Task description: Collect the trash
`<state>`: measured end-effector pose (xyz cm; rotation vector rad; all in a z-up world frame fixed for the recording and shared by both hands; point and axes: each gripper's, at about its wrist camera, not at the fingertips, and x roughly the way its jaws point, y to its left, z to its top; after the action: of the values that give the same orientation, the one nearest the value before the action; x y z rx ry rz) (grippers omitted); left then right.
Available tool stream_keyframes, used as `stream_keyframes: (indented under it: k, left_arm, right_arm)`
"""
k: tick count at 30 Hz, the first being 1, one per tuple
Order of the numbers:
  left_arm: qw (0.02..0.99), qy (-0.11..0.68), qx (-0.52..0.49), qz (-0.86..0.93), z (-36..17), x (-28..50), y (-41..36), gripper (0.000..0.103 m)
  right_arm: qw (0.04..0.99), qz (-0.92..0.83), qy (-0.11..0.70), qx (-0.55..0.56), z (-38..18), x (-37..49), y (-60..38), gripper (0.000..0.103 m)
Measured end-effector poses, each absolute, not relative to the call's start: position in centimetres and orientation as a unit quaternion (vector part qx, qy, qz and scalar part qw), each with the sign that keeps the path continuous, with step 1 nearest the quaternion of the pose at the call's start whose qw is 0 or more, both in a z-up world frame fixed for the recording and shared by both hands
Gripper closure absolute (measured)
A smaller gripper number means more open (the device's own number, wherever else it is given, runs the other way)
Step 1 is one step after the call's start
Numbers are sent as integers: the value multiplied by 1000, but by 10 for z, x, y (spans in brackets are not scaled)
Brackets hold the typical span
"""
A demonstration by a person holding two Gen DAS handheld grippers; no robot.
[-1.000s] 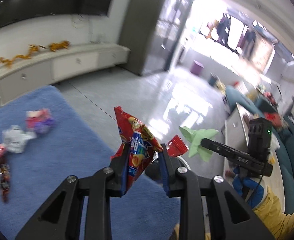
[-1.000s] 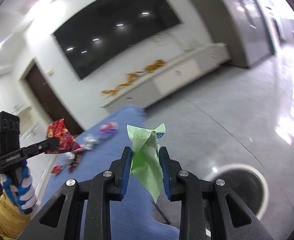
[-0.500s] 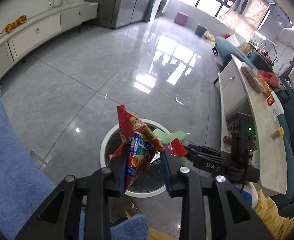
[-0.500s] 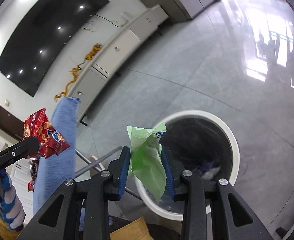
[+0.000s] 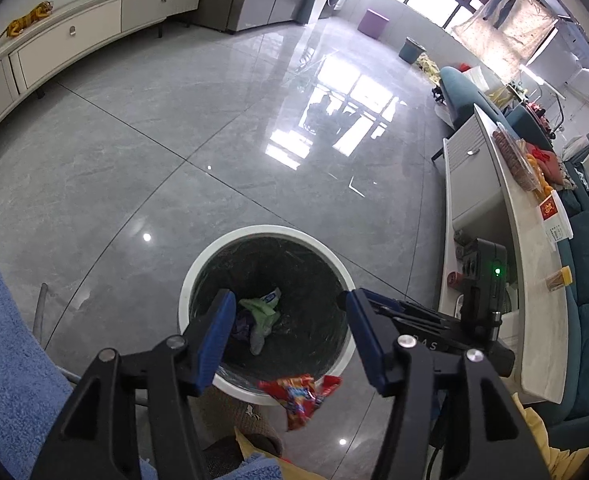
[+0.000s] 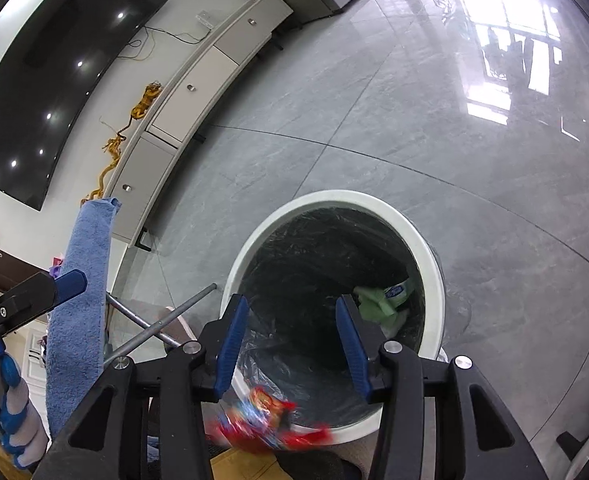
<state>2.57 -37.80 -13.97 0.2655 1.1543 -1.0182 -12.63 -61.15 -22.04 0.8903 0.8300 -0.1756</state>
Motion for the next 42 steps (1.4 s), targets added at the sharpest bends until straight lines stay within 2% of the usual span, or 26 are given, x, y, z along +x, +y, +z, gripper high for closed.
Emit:
stream_keyframes:
  k: [15,20,23,28,33,37,42]
  left_arm:
    - [761,478,51,-435,-86,28,-274,47]
    - [768,478,34,-424,-85,29,-246,47]
    - [768,488,23,-415,-92,33,-236,47]
    - [771,499,25,-396,-100,38,-230,47]
    - [775,505,44,-378,-106,41,-236,47]
    - [770,517,57,-370,-114,41,-251,47]
    - [755,537,72,-371,-127,38,-271,47]
  right_arm:
    - [850,-98,369,363,-166,-139,-582,58]
    - [839,-132,388,358,-175,-173,-584,52]
    - [808,-161,431,369,-211,-197,-586,52]
    - [724,-165,529,410,-318,-220,-583,51]
    - [653,-152,588,454,-424,-219,-576,51]
    - [617,-141,612,474,-481,-209,-571,51]
    - [592,-140,629,484,-523,-209,-572,51]
